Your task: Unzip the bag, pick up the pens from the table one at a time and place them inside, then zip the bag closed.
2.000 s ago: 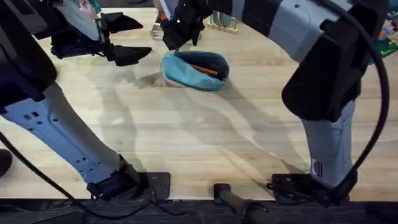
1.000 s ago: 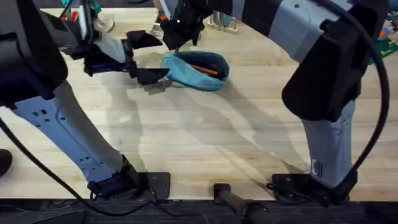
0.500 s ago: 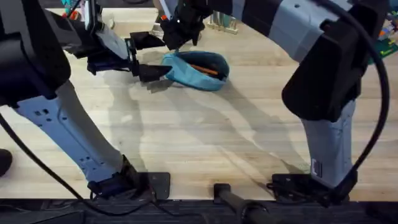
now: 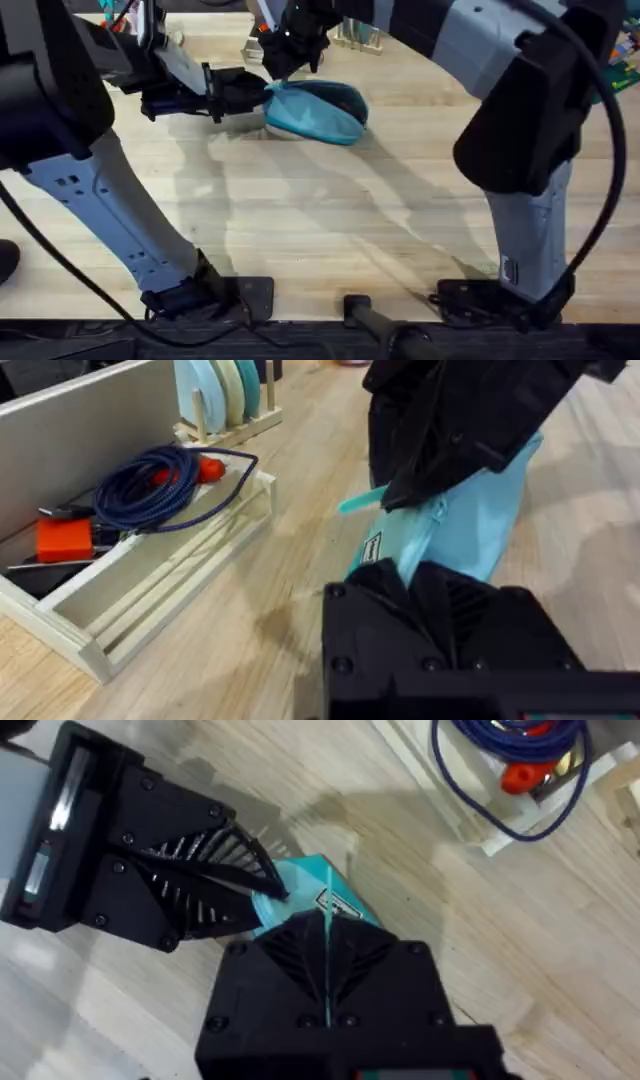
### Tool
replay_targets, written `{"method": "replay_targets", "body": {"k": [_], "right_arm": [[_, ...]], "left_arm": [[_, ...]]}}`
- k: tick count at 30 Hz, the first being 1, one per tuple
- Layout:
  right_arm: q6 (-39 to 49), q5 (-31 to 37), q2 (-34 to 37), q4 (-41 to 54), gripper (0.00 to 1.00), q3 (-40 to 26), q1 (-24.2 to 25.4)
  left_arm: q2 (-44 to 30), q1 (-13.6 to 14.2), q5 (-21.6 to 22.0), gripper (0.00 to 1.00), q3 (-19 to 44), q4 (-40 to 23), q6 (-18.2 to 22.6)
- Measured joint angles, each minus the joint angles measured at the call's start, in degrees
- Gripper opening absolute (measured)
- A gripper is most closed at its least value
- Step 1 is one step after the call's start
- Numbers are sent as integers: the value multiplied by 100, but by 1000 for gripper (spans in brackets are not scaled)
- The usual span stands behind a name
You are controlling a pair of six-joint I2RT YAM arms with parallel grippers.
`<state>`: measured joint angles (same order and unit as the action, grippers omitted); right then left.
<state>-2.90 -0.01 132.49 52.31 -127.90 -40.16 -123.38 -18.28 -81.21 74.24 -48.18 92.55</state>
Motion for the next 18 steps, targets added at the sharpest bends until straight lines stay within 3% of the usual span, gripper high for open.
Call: {"method": "replay_targets", "body": {"k": [18], "right_arm": [[2,85,0,351,31,-60,0]], "left_arm": [[-2,0,0,42,0,-2,0]]}}
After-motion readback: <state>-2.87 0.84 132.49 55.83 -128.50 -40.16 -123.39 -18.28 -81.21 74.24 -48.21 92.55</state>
